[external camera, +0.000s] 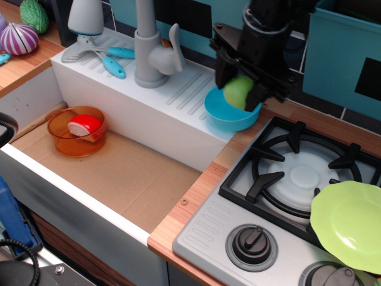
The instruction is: Put pear in bowl
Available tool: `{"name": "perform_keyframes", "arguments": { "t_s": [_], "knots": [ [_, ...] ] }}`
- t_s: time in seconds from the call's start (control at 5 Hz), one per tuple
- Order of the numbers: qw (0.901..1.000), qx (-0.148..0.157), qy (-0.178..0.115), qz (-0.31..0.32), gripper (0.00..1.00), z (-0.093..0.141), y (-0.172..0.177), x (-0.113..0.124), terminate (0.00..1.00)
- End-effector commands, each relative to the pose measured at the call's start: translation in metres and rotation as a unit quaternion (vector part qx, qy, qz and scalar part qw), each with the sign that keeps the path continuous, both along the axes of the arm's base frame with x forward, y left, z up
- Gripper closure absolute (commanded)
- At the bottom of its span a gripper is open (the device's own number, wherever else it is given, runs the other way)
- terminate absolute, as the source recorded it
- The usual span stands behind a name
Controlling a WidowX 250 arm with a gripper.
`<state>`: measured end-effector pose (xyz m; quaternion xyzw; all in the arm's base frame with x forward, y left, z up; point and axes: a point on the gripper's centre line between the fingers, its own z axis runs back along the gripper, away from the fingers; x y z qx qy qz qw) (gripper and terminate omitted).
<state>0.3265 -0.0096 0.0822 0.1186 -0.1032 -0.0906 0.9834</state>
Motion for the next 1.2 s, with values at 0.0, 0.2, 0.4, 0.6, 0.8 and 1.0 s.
{"name": "perform_keyframes", "arguments": {
  "t_s": [0.0,0.2,0.4,0.6,0.8,1.0],
  "knots": [
    [0.998,0.023,-0.045,-0.038,1.0,0.01,0.034,0.021,0.0],
    [0.9959,0.02,-0.068,-0.056,1.0,0.0,0.046,0.027,0.0],
    [0.9943,0.01,-0.081,-0.068,1.0,-0.004,0.051,0.035,0.0],
    [0.9929,-0.001,-0.088,-0.079,0.0,-0.007,0.05,0.04,0.0],
    [0.9929,-0.001,-0.088,-0.079,0.0,-0.007,0.05,0.04,0.0],
    [0.9929,-0.001,-0.088,-0.079,0.0,-0.007,0.05,0.04,1.0]
  ]
}}
